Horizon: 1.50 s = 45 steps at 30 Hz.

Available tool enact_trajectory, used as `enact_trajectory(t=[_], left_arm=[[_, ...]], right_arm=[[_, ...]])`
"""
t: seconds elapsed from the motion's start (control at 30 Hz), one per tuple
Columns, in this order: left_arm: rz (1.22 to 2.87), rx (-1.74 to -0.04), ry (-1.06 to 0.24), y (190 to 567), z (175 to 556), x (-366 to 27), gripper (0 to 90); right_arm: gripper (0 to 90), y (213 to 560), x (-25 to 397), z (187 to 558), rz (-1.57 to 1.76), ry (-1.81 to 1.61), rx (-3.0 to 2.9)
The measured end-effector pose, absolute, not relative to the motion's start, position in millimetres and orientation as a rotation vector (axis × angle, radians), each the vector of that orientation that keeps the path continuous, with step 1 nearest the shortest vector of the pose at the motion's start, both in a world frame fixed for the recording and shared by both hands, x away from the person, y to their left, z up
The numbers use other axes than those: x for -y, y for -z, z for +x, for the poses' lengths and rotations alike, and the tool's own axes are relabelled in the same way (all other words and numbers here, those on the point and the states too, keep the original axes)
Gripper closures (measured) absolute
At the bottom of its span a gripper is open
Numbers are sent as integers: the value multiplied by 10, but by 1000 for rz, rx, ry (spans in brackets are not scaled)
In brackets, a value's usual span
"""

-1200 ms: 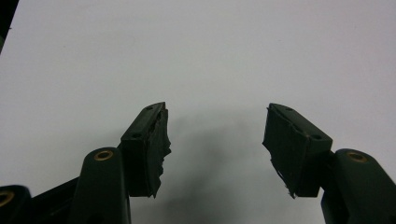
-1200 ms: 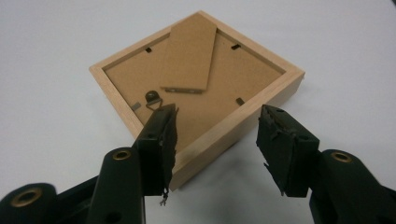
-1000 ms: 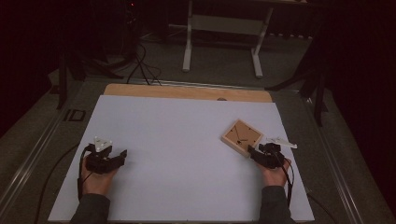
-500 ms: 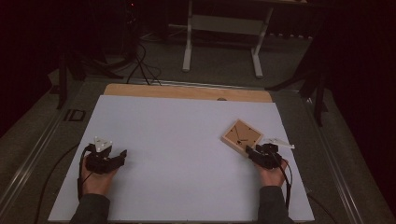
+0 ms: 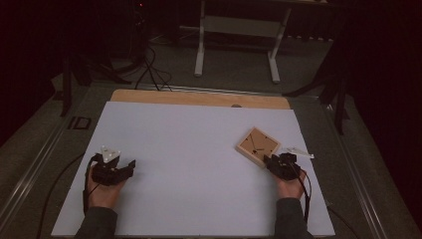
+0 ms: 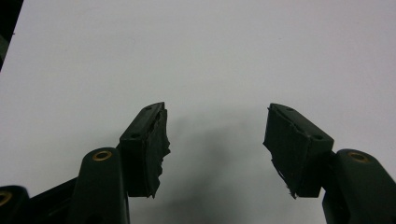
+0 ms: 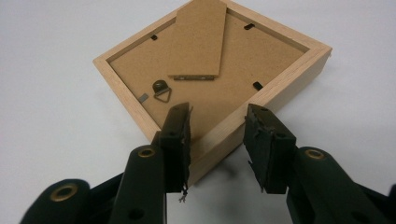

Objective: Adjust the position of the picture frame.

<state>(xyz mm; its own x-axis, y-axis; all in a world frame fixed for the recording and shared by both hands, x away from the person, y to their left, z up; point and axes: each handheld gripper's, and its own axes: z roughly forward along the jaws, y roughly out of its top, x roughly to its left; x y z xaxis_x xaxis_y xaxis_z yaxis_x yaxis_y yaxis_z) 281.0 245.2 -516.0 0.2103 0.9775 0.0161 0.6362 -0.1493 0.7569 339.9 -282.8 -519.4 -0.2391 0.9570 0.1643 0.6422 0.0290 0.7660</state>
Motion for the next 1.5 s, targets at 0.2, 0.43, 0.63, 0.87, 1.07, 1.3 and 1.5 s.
enact_trajectory(t=[0.2,0.43,0.63,0.87,1.07,1.3,1.5], left_arm=[[1873,-1490,-703,5162,2810,-2443,390],[1875,-1487,-704,5162,2809,-2438,390],[1875,-1487,-704,5162,2808,-2439,390],[1871,-1488,-703,5160,2805,-2442,390],[1871,-1492,-700,5162,2805,-2449,391],[1883,-1485,-704,5168,2805,-2430,391],[1882,-1491,-704,5173,2807,-2438,391]], right_arm=[[615,5190,2828,3401,1611,-1063,-1923],[638,5185,2823,3405,1587,-1058,-1940],[647,5181,2823,3412,1577,-1055,-1952],[670,5174,2820,3425,1566,-1051,-1966],[692,5161,2831,3470,1557,-1053,-1994],[726,5138,2828,3554,1562,-1043,-2020],[742,5114,2778,3600,1522,-994,-2047]])
